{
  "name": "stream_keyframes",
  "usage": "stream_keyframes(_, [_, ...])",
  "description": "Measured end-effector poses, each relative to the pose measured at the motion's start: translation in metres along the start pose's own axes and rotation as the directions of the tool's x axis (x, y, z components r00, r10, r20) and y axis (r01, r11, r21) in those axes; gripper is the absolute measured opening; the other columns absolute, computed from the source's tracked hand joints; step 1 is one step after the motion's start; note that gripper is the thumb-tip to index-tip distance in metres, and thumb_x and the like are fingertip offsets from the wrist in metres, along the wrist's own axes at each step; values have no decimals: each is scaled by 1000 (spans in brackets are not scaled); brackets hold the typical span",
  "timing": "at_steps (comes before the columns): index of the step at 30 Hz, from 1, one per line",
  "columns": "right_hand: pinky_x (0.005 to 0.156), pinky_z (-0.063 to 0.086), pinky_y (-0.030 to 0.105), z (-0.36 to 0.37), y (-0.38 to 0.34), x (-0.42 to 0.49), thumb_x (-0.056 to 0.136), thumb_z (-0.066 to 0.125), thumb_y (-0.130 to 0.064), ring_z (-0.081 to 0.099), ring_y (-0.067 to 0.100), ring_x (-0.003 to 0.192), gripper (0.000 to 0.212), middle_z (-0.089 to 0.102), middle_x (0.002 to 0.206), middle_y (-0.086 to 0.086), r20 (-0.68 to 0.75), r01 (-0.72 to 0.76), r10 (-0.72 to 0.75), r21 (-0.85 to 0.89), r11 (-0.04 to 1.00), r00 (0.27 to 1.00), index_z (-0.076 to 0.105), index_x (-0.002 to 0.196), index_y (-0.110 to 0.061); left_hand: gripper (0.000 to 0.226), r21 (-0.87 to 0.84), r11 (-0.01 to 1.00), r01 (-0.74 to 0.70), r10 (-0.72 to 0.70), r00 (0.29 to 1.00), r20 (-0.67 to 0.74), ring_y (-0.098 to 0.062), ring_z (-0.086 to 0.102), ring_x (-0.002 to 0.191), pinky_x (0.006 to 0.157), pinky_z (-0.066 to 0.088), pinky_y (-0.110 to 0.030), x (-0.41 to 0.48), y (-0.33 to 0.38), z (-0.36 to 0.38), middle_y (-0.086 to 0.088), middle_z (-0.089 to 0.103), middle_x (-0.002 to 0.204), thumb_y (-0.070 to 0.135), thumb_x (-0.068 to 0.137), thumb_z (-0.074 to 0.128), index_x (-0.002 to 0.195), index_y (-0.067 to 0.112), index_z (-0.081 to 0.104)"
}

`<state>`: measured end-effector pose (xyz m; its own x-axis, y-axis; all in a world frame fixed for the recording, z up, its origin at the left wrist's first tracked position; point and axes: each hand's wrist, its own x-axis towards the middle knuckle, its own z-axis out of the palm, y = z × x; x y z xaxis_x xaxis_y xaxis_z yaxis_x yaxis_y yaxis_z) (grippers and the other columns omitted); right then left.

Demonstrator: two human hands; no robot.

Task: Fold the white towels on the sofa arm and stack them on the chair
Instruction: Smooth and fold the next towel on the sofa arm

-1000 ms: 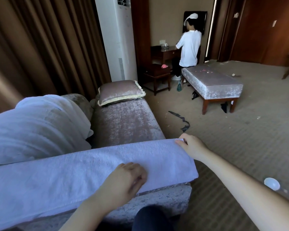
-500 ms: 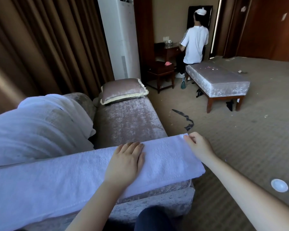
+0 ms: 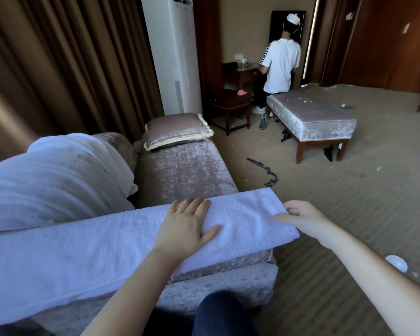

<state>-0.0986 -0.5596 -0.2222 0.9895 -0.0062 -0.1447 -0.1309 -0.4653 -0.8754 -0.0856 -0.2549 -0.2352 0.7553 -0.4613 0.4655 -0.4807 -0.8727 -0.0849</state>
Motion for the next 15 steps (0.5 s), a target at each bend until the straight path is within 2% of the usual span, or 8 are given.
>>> stream_keyframes(4, [60, 34, 29, -6, -19, -9, 82, 67, -8, 48, 18, 68, 16, 55, 70, 10, -155, 63, -86, -145, 987, 984, 63, 87, 7, 42, -50, 990, -131, 126, 988, -89, -26, 61, 104, 90, 49, -43, 0, 16, -4, -3, 65, 118, 42, 90, 45, 116, 15, 63])
stream_keyframes(6, [61, 26, 28, -6, -38, -16, 78, 64, -11, 39, 15, 67, 28, 45, 66, 18, -178, 103, -138, -194, 976, 974, 57, 86, 15, 31, -243, 961, -134, 113, 989, -99, -18, 59, 99, 87, 44, -33, 2, 29, -13, 5, 67, 109, 32, 85, 49, 107, 19, 66])
stream_keyframes(7, [62, 25, 27, -6, -49, -19, 76, 63, -14, 37, 14, 67, 31, 45, 66, 23, -187, 130, -170, -211, 969, 967, 56, 85, 16, 24, -407, 912, -54, 27, 997, -71, -14, 59, 95, 85, 43, -30, 4, 35, -22, 8, 68, 104, 29, 86, 53, 103, 21, 68])
stream_keyframes(8, [60, 25, 28, -4, -62, -25, 75, 62, -15, 39, 15, 65, 31, 49, 68, 27, -198, 153, -201, -232, 961, 959, 57, 84, 14, 17, -587, 806, 72, -83, 996, 7, -11, 61, 90, 85, 46, -29, 8, 39, -32, 10, 70, 98, 26, 88, 57, 99, 22, 70])
stream_keyframes(10, [57, 31, 29, 7, -94, -36, 78, 64, -14, 52, 28, 63, 19, 63, 74, 23, -218, 196, -274, -323, 926, 937, 64, 81, 5, 11, -847, 420, 327, -245, 939, 241, -14, 68, 79, 82, 53, -33, 19, 43, -58, 3, 72, 91, 15, 92, 60, 95, 18, 70])
stream_keyframes(12, [59, 41, 30, 27, -129, -46, 78, 61, -15, 59, 35, 75, 14, 66, 78, 18, -203, 275, -399, -454, 847, 894, 67, 80, -3, 14, -890, 68, 451, -276, 866, 418, -23, 71, 77, 79, 57, -38, 30, 37, -84, -9, 73, 94, 18, 95, 58, 100, 8, 67])
stream_keyframes(13, [61, 48, 32, 39, -145, -53, 78, 59, -16, 61, 34, 78, 12, 67, 78, 14, -194, 319, -464, -501, 805, 865, 68, 80, -8, 25, -879, -15, 477, -269, 845, 463, -26, 71, 77, 77, 58, -39, 34, 33, -97, -12, 73, 95, 27, 97, 57, 102, 5, 67])
stream_keyframes(15, [68, 51, 37, 67, -171, -63, 83, 58, -17, 63, 29, 86, 12, 70, 85, 6, -173, 401, -563, -538, 741, 808, 69, 87, -14, 43, -860, -20, 509, -280, 823, 494, -26, 71, 73, 72, 60, -38, 40, 21, -117, -11, 74, 87, 45, 95, 55, 97, 4, 70])
